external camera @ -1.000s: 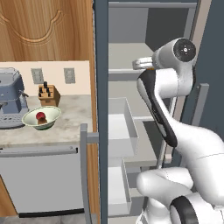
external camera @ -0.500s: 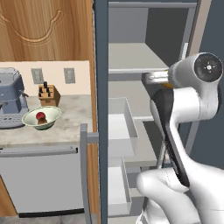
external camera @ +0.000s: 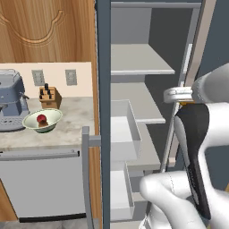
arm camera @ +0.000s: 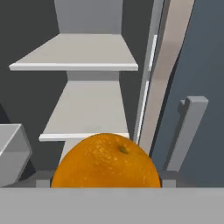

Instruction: Take the orange, potato, and peach from the freezer and place them in the bowl on the counter.

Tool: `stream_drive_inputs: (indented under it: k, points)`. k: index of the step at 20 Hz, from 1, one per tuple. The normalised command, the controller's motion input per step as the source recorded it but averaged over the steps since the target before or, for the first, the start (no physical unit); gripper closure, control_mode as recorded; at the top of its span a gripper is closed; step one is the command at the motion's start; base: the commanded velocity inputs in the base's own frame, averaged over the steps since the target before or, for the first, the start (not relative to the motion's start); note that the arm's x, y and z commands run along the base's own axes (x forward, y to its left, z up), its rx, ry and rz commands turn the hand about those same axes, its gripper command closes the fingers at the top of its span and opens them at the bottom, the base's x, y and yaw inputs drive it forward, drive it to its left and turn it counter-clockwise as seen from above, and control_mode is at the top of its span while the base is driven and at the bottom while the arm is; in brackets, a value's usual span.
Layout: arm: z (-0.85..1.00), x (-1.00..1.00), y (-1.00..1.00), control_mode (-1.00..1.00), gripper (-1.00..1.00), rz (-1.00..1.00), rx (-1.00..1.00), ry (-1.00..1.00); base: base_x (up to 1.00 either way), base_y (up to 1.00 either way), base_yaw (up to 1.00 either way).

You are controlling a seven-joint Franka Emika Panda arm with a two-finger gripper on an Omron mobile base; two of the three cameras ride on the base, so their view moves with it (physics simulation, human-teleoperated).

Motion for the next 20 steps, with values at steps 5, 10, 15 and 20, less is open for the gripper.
stream_drive_inputs:
  k: [5,10,15,20]
  points:
    - [-0.04,-0.45,-0.12,-1.00,1.00,0.00,0.07,0.14,0.00,0.00,0.00]
    - [-0.29,-0.07,-0.06,-1.00,1.00,0.00,0.05,0.08,0.00,0.00,0.00]
    - [-0.46,-0.08,-0.15,-1.00,1.00,0.03,0.02,0.08,0.00,0.00,0.00]
    - [-0.61,-0.12,-0.01,-1.00,1.00,0.05,0.00,0.06,0.00,0.00,0.00]
